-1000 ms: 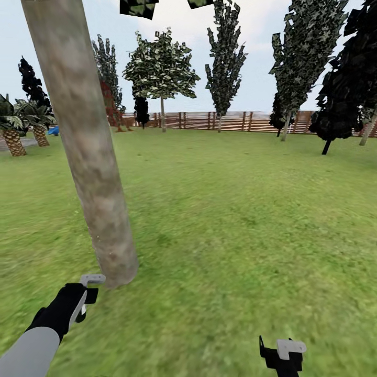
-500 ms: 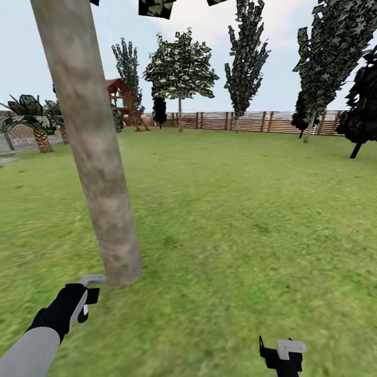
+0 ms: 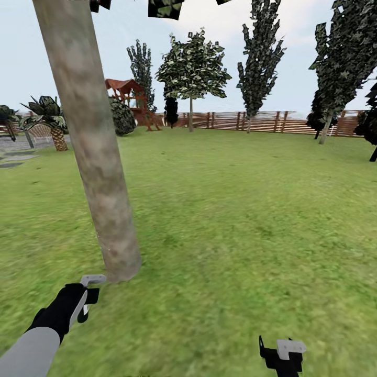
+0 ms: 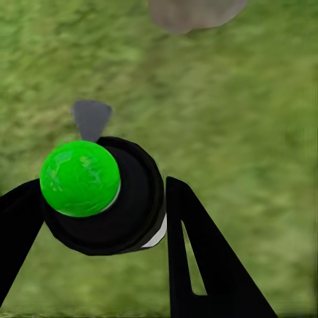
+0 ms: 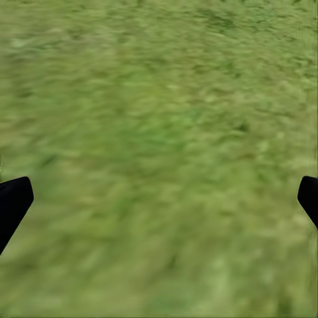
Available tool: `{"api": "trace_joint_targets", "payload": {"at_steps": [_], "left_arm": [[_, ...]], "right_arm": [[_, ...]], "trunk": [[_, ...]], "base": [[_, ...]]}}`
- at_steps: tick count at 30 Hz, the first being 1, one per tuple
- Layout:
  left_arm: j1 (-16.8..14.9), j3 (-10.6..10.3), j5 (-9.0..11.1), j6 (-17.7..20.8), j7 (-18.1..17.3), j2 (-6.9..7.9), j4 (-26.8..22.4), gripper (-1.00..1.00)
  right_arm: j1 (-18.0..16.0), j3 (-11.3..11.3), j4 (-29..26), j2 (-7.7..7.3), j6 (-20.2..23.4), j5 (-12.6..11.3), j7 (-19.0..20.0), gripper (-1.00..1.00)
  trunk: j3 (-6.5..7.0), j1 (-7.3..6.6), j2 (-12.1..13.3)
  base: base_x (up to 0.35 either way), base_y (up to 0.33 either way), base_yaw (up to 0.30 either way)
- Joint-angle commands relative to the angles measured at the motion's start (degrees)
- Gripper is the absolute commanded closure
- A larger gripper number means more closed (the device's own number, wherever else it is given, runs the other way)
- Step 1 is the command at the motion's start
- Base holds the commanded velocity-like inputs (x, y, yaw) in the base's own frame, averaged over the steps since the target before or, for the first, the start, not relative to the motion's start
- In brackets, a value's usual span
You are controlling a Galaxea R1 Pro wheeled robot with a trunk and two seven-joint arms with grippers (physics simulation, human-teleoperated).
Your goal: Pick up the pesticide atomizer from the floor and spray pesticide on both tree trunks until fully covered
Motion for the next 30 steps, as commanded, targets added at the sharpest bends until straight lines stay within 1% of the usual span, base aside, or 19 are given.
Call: {"api": "trace_joint_targets", "payload": {"at_steps": [1,6,14,21,28,30], "left_arm": [[0.0,0.0,-0.02,0.0,0.0,0.01,0.0,1.0],[0.0,0.0,-0.06,0.0,0.0,0.01,0.0,1.0],[0.0,0.0,-0.01,0.0,0.0,-0.03,0.0,1.0],[0.0,0.0,-0.01,0.0,0.0,-0.02,0.0,1.0],[0.0,0.0,-0.05,0.0,0.0,-0.02,0.0,1.0],[0.0,0.03,-0.08,0.0,-0.06,0.01,0.0,1.0]], "right_arm": [[0.0,-0.01,0.0,0.0,-0.01,0.0,0.0,-1.0],[0.0,0.01,0.0,0.0,0.02,0.0,0.0,-1.0],[0.0,-0.02,0.0,0.0,0.0,0.0,0.0,-1.0],[0.0,-0.01,0.0,0.0,0.05,0.0,-0.02,-1.0],[0.0,-0.02,-0.07,-0.1,-0.02,-0.07,-0.08,-1.0],[0.0,-0.02,-0.08,-0.15,-0.02,-0.08,-0.08,-1.0]], "trunk": [[0.0,0.0,0.0],[0.0,0.0,0.0],[0.0,0.0,0.0],[0.0,0.0,0.0],[0.0,0.0,0.0],[0.0,0.0,0.0]], "base": [[0.0,-0.272,0.276],[0.031,-0.272,0.241],[0.075,-0.272,0.044],[0.031,-0.272,0.234],[0.026,-0.268,0.03],[0.001,-0.109,0.001]]}}
